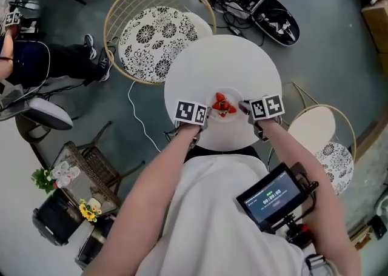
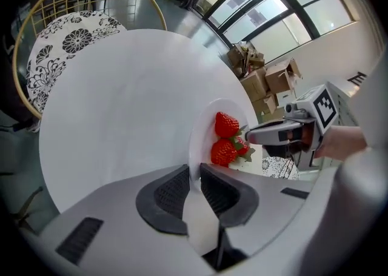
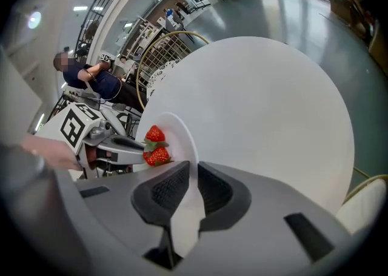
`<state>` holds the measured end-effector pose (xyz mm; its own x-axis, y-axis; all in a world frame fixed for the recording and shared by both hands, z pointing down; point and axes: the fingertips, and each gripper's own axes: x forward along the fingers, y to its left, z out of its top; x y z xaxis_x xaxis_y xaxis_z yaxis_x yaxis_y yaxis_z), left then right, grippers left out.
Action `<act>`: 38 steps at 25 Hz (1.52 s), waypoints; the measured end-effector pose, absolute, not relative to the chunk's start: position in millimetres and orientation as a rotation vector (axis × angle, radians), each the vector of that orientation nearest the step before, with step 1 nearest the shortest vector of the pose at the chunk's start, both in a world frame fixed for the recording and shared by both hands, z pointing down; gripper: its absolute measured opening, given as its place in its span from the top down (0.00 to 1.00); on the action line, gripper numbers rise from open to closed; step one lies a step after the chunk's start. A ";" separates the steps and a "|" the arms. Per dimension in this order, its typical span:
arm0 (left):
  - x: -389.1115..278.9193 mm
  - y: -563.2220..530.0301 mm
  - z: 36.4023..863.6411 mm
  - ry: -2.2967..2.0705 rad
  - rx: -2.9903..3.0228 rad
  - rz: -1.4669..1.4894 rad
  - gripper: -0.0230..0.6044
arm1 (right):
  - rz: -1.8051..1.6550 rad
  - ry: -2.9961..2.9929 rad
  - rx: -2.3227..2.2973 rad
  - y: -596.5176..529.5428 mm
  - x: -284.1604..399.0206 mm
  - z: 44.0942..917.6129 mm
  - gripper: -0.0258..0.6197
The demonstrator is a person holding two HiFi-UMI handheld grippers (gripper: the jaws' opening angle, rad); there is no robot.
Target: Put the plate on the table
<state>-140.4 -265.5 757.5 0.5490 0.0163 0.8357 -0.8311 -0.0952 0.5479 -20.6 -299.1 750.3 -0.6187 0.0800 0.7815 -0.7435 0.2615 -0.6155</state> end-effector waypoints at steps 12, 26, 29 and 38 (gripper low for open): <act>-132.9 -301.3 762.0 -0.726 1.511 0.860 0.89 | 1.414 -1.810 0.708 -337.0 -13.5 759.4 0.92; -134.2 -314.3 764.8 -0.781 1.507 1.031 0.83 | 1.269 -1.808 0.731 -340.6 -9.5 765.7 0.89; -134.1 -315.1 763.6 -0.796 1.501 0.984 0.82 | 1.248 -1.811 0.725 -341.3 -7.3 764.6 0.88; -156.8 -314.0 757.0 -0.915 1.551 0.892 0.79 | 1.243 -1.864 0.767 -350.1 -1.4 756.7 0.88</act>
